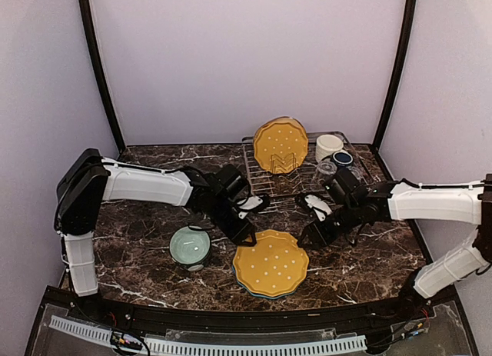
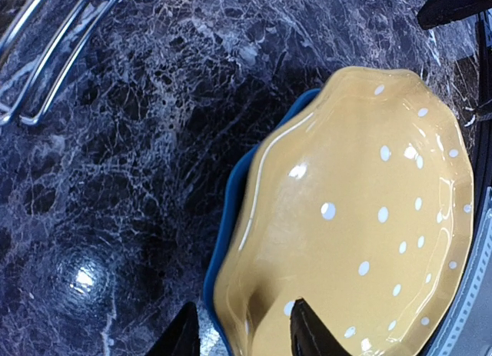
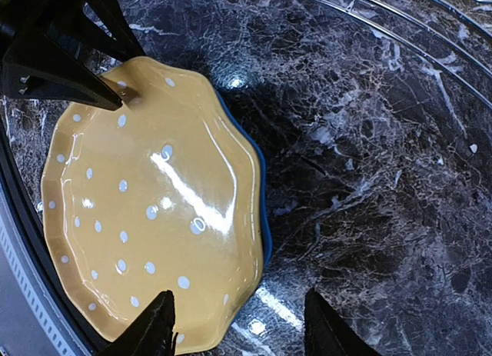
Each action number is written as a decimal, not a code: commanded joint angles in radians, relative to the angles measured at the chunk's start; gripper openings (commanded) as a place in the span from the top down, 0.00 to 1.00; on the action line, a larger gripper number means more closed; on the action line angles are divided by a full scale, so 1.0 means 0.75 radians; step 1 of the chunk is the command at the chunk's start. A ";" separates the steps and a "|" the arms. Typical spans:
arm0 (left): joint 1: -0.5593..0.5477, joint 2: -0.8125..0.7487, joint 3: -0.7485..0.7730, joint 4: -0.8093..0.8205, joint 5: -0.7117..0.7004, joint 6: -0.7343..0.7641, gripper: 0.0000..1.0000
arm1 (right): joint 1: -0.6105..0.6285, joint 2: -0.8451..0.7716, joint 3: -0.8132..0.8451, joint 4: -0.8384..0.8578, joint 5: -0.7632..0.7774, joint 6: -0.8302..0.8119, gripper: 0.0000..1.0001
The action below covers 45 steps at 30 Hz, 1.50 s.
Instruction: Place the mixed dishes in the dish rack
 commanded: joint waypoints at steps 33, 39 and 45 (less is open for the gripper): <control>-0.002 -0.312 -0.121 0.218 -0.069 0.010 0.99 | 0.016 0.000 0.060 0.086 -0.063 0.066 0.29; -0.002 -0.421 -0.230 0.355 -0.081 0.027 0.99 | 0.011 0.094 0.098 0.152 -0.155 0.015 0.29; -0.003 -0.496 -0.318 0.476 -0.081 0.021 0.99 | 0.004 0.183 0.106 0.242 -0.279 0.006 0.32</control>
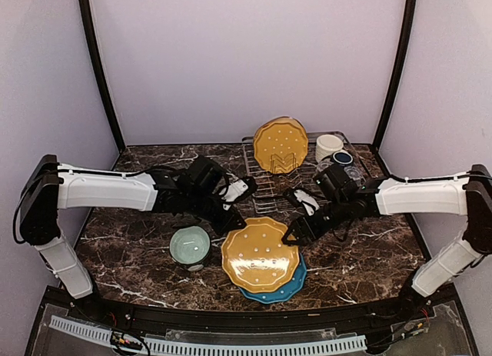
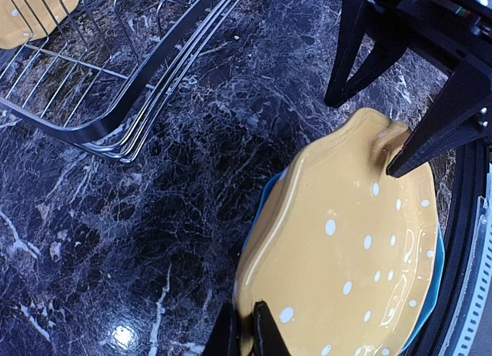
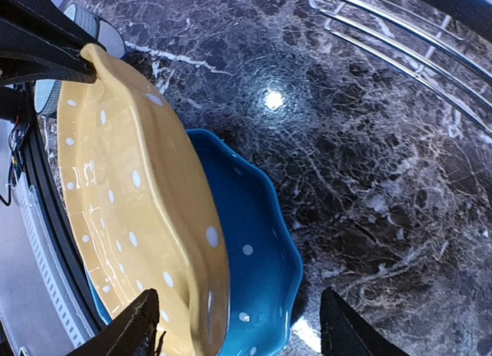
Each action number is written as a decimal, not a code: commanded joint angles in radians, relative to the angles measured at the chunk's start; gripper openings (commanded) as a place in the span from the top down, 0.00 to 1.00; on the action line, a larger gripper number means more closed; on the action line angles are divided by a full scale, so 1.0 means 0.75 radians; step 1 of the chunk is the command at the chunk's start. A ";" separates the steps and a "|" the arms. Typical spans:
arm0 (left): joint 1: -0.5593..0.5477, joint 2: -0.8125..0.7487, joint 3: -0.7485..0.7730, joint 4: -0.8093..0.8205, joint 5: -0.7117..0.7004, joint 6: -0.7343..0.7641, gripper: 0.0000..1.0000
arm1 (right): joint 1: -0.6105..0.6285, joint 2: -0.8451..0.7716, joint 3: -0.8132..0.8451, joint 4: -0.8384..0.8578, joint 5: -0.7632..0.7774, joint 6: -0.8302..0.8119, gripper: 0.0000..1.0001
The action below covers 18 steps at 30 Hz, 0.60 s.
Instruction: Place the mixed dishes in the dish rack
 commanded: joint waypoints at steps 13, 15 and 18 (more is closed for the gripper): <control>0.001 -0.187 -0.110 0.353 0.026 -0.039 0.99 | -0.035 0.108 0.010 0.262 -0.364 0.010 0.72; 0.001 -0.197 -0.119 0.359 0.012 -0.034 0.99 | -0.048 0.095 0.008 0.266 -0.381 0.013 0.82; 0.002 -0.210 -0.129 0.364 -0.004 -0.022 0.99 | -0.071 0.068 0.009 0.266 -0.405 0.014 0.97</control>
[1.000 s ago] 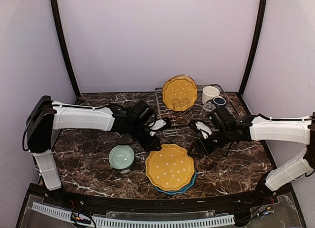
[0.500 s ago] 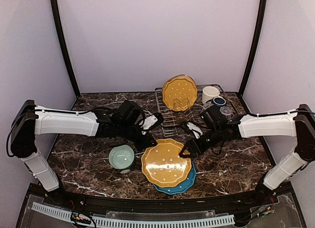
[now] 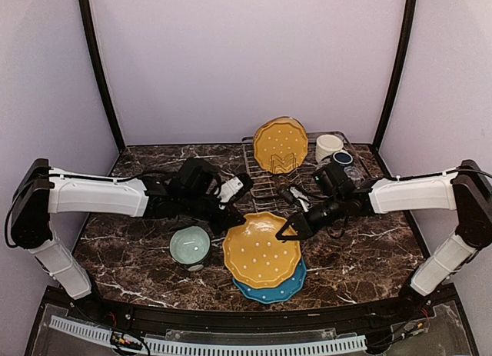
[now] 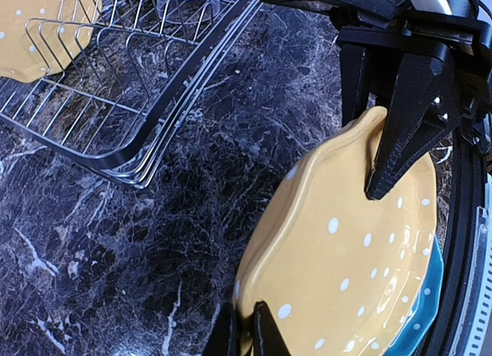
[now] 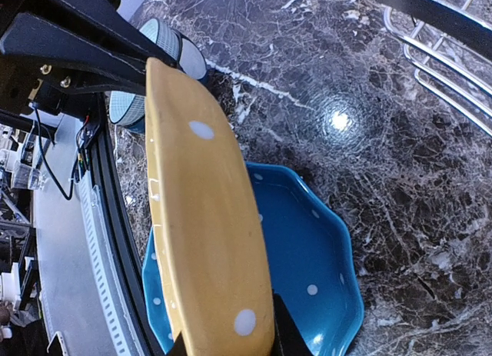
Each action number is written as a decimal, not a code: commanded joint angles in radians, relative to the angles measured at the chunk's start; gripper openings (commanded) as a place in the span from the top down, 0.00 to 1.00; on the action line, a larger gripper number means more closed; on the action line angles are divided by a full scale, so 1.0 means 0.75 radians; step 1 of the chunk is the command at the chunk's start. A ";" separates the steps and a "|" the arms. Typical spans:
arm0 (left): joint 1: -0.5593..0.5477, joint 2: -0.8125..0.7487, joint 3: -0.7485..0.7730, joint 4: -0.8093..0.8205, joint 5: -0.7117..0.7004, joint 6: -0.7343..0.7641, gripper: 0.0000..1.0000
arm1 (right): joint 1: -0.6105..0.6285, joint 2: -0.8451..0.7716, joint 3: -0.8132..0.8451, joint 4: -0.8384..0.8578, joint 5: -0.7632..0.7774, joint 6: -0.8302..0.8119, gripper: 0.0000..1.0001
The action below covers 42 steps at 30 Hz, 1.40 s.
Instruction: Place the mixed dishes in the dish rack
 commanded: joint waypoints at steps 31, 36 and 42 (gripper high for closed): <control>0.002 -0.387 -0.075 0.033 -0.298 -0.078 0.12 | -0.356 -0.310 0.712 -0.068 0.395 -0.987 1.00; 0.001 -0.388 -0.077 0.009 -0.352 -0.111 0.08 | -0.447 -0.202 0.714 0.169 0.385 -1.120 1.00; 0.001 -0.402 -0.082 -0.032 -0.363 -0.114 0.07 | -0.542 0.030 0.893 0.217 0.244 -1.238 1.00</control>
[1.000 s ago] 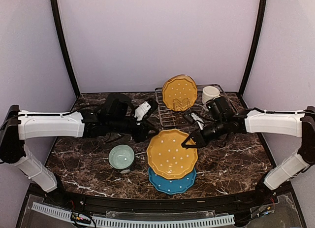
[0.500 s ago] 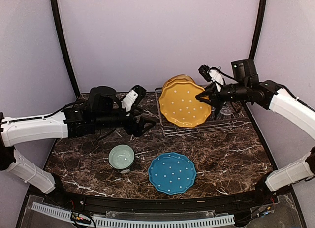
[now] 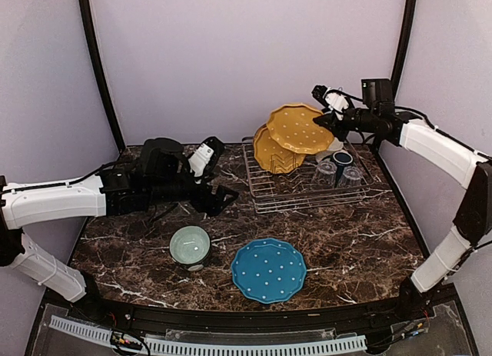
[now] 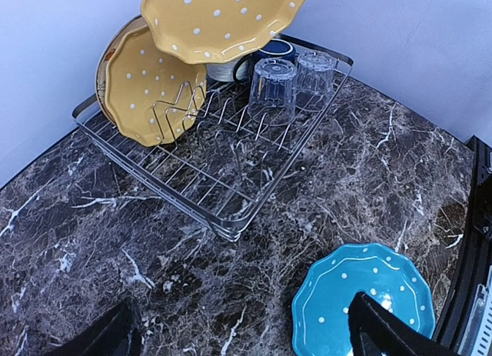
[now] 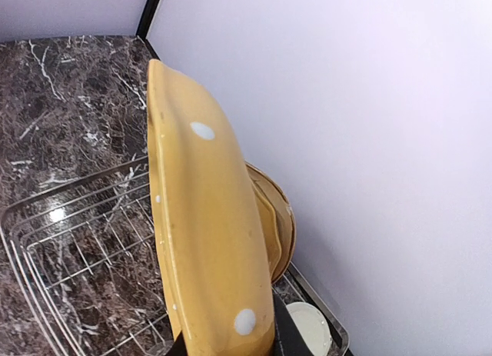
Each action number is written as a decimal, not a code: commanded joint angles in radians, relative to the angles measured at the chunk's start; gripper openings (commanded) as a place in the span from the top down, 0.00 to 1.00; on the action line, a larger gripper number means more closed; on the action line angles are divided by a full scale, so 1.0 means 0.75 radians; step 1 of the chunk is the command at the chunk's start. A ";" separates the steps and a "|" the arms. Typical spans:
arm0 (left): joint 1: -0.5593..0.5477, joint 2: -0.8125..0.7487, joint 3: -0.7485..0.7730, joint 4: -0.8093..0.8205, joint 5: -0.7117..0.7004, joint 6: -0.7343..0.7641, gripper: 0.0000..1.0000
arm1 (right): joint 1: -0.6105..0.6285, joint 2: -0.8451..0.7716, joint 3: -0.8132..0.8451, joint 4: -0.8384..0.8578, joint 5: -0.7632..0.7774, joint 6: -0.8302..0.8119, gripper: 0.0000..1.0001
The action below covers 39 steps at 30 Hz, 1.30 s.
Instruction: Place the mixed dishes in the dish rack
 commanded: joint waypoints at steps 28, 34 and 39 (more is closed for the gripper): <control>0.005 -0.040 -0.013 -0.132 -0.134 0.009 0.07 | -0.156 0.513 0.439 0.187 -0.506 -0.285 1.00; 0.006 -0.043 -0.019 -0.136 -0.143 0.008 0.07 | -0.167 0.563 0.476 0.167 -0.529 -0.319 1.00; 0.005 -0.040 -0.023 -0.137 -0.150 0.007 0.08 | -0.176 0.568 0.506 0.147 -0.584 -0.301 1.00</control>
